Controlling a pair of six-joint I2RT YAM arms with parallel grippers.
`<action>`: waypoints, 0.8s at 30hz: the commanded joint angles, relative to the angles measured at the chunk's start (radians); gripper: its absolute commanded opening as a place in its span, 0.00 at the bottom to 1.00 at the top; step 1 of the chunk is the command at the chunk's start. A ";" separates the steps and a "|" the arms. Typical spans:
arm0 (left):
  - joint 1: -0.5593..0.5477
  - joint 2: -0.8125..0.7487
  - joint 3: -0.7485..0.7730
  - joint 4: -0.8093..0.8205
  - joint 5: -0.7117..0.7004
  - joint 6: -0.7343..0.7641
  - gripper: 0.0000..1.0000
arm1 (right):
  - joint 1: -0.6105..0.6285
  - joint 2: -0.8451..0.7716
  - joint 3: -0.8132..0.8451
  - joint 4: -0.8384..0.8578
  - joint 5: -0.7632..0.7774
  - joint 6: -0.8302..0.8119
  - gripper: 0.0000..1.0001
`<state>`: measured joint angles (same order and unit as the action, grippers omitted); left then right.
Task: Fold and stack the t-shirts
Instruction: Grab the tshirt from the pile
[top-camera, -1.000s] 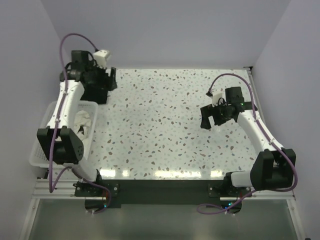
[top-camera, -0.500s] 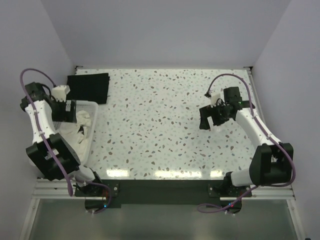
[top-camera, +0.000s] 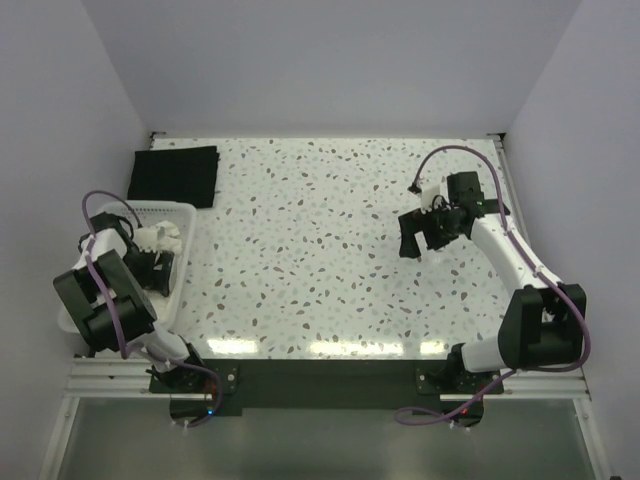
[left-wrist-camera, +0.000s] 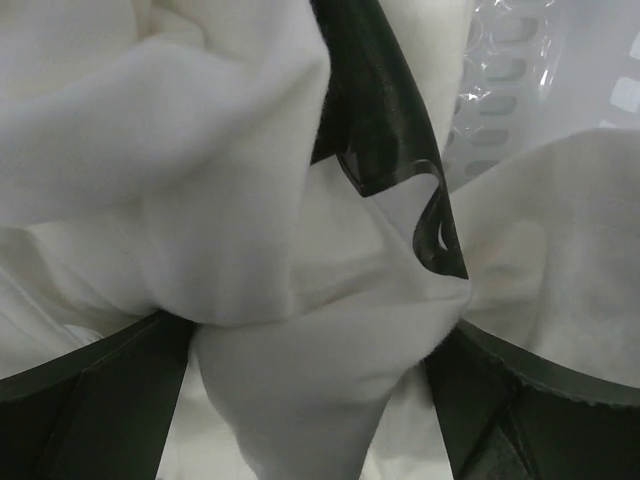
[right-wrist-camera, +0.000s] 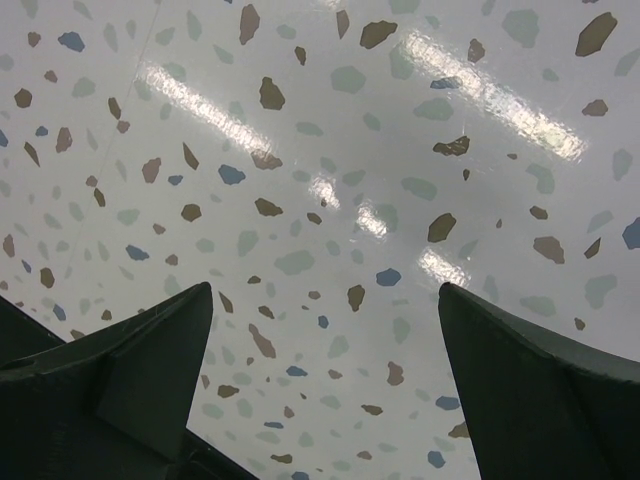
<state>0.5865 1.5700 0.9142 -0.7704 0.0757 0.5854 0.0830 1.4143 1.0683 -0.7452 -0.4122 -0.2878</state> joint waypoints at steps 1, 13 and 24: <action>0.001 0.041 -0.018 0.141 -0.057 -0.005 0.95 | -0.002 -0.015 0.050 -0.002 -0.007 -0.027 0.99; 0.001 -0.133 0.388 -0.176 0.168 -0.050 0.00 | -0.002 -0.070 0.028 -0.020 0.000 -0.039 0.99; -0.279 -0.081 1.123 -0.224 0.475 -0.295 0.00 | -0.002 -0.112 0.041 -0.022 -0.002 -0.033 0.99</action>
<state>0.4160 1.4803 1.8923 -1.0103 0.4000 0.4236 0.0830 1.3464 1.0805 -0.7628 -0.4103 -0.3084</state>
